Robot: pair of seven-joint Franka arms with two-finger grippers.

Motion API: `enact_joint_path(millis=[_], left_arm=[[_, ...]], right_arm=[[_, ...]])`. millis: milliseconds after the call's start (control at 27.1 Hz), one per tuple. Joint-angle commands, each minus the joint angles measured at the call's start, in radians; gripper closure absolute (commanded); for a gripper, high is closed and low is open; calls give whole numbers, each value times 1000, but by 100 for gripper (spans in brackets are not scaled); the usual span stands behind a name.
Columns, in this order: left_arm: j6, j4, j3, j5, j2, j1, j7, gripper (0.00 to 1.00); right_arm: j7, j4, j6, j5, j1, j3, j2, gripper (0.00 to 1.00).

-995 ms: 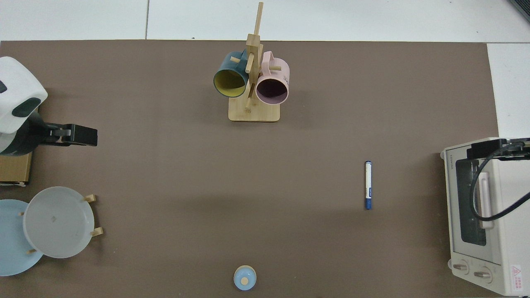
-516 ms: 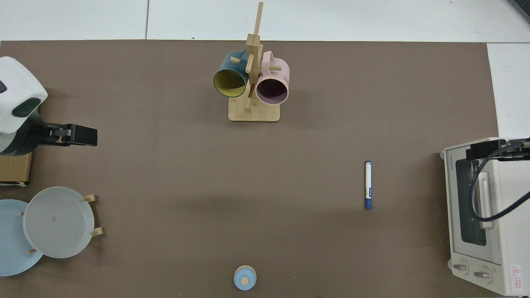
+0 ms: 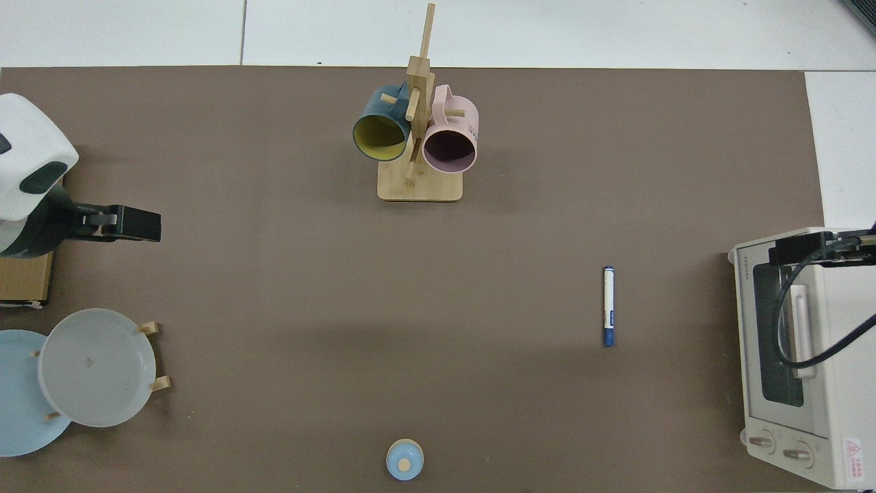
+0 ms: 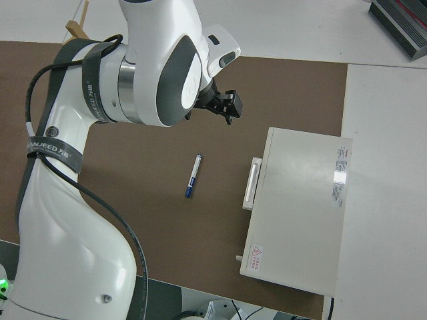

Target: Put markers into pen holder

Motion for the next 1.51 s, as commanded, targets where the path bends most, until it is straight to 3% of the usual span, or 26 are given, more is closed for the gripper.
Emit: enact_joint_path(millis=[0,479,958,1289,1474], left_arm=[[-10,2,6,14,-9,-7,-1,0],[-10,2,6,14,-9,-7,-1,0],[-10,2,6,15,-9,-7,-1,0],[-125,1,-11,6,-24,-8,-5,0],[-125,-10,-20,5,-41,-44,2,0]], right_arm=[[-17,-24,-10,-6,4,13,-35,0],[57,-81,165,-5,56,19,11,0],[92,-166,368,3,101,21,166,0],[179,-308,506,49,133,21,210,0],[184,-402,605,56,136,21,224,0]])
